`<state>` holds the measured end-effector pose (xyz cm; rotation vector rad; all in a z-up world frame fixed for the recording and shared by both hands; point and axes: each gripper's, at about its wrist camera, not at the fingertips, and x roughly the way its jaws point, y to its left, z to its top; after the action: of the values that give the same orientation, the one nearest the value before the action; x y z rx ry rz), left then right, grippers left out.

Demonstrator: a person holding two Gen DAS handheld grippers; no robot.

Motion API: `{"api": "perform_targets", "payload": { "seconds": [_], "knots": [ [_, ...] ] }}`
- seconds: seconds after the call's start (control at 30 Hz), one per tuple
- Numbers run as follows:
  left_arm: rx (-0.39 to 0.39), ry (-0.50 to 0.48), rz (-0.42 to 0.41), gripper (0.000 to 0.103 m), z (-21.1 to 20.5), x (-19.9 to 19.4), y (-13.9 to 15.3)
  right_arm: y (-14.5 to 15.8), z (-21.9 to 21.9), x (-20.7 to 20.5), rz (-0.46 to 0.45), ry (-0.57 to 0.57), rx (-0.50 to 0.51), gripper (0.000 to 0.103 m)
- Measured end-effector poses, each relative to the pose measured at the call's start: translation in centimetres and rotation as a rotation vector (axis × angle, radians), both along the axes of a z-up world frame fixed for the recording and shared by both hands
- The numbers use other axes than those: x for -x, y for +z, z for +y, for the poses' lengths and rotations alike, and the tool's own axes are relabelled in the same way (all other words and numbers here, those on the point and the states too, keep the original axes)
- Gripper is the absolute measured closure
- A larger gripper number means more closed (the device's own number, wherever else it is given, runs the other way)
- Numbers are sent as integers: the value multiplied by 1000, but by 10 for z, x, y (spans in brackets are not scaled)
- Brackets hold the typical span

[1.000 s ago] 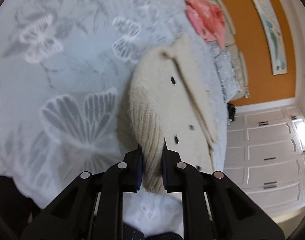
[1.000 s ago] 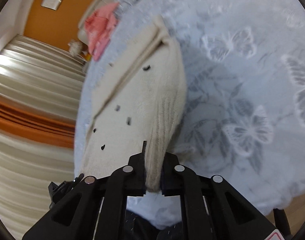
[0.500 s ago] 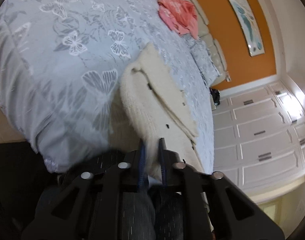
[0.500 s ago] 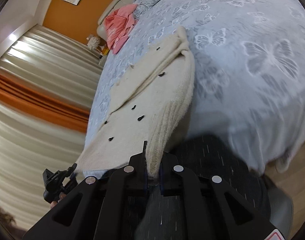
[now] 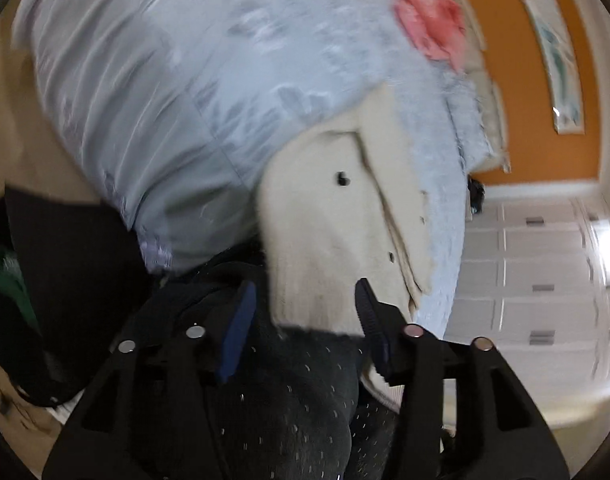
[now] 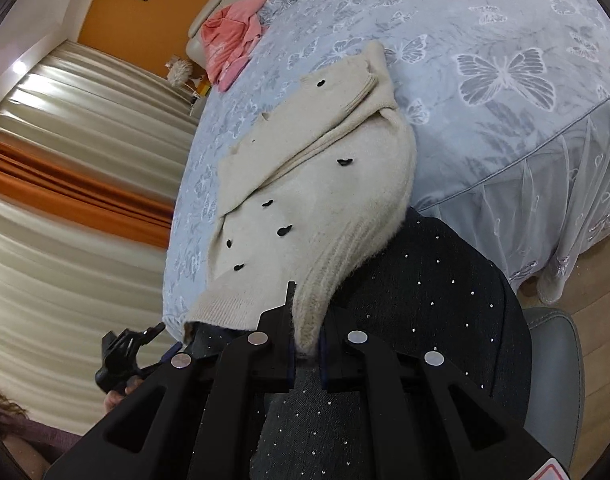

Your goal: Fold small clothes

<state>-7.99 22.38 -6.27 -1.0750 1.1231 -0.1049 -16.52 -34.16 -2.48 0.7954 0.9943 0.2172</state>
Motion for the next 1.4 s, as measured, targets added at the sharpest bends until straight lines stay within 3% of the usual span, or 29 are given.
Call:
{"api": "perform_targets", "payload": {
  "seconds": [0.1, 0.2, 0.23, 0.27, 0.3, 0.47, 0.67, 0.8, 0.93, 1.07, 1.2, 1.4],
  "knots": [
    [-12, -30, 24, 37, -10, -17, -14, -3, 3, 0, 15, -3, -6, 95],
    [-12, -38, -17, 38, -17, -28, -18, -6, 5, 1, 33, -15, -13, 94],
    [-2, -43, -39, 51, -20, -29, -18, -8, 5, 1, 39, -18, -12, 94],
    [4, -50, -50, 80, -23, -31, -17, -8, 5, 1, 41, -20, -14, 94],
    [15, -61, -62, 94, -25, -33, -17, -9, 5, 1, 42, -24, -19, 94],
    [60, -86, -153, 96, -35, -17, 15, -2, 1, 9, -3, -37, -48, 94],
    [118, -83, -192, 97, -25, 28, 55, 18, -11, 40, -68, -52, -70, 95],
    [122, -77, -272, 97, -19, 55, 98, 47, -19, 61, -154, -63, -141, 95],
    [116, -57, -333, 97, -17, 52, 127, 81, -32, 59, -255, -85, -175, 95],
    [79, -64, -409, 97, -22, 5, 142, 96, -55, 19, -320, -144, -197, 95],
    [8, -56, -450, 97, -34, -70, 139, 88, -79, -55, -337, -210, -208, 95],
    [-158, -44, -401, 97, -62, -188, 105, 55, -88, -170, -256, -225, -147, 95]
  ]
}}
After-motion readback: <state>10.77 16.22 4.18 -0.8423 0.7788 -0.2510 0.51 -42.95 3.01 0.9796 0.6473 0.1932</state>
